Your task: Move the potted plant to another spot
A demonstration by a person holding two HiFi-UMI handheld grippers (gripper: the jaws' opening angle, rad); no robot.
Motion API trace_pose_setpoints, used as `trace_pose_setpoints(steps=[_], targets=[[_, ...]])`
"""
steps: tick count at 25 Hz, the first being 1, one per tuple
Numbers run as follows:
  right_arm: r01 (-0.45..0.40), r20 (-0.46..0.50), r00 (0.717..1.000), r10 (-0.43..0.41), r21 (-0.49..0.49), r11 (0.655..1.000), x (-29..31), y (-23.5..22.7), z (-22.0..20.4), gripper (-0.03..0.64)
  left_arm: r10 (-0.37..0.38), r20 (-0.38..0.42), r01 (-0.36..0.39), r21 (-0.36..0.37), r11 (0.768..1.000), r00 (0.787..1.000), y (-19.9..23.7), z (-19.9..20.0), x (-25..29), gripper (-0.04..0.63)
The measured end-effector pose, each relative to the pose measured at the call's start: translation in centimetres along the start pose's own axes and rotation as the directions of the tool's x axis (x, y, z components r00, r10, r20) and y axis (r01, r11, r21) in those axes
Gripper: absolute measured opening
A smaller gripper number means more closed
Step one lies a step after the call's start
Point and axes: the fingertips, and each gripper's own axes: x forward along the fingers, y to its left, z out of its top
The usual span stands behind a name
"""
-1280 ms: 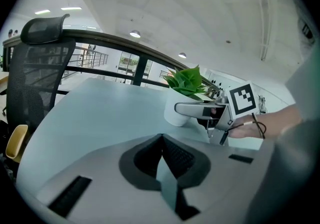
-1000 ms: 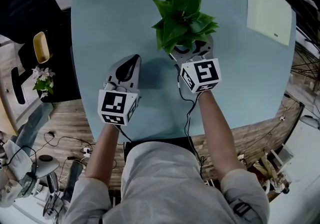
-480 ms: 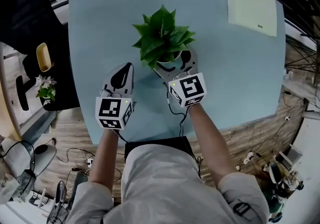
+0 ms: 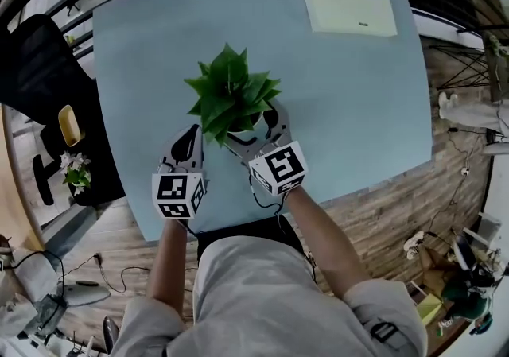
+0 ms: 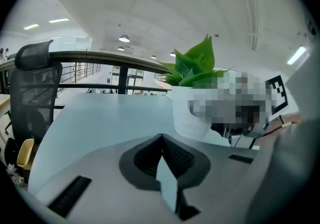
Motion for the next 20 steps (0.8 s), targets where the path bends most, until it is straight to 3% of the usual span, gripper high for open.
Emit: trace_pose_setpoints(steps=[7, 13, 20], targets=[[-0.006, 0.076, 0.997, 0.004, 0.014, 1.000, -4.0, 1.8, 3.1, 0.500, 0.006, 0.041, -0.008, 0.047, 0.999, 0.999, -2.7, 1.8, -2.8, 0.012], [-0.019, 0.146, 0.989, 0.020, -0.010, 1.000, -7.1, 3.6, 6.3, 0.500, 0.032, 0.116, -0.038, 0.045, 0.998, 0.993, -4.7, 4.3, -6.2, 0.012], [-0.019, 0.226, 0.974, 0.023, -0.023, 1.000, -10.9, 5.9, 9.8, 0.500, 0.011, 0.171, -0.033, 0.121, 0.992, 0.985, -6.9, 6.6, -10.4, 0.012]])
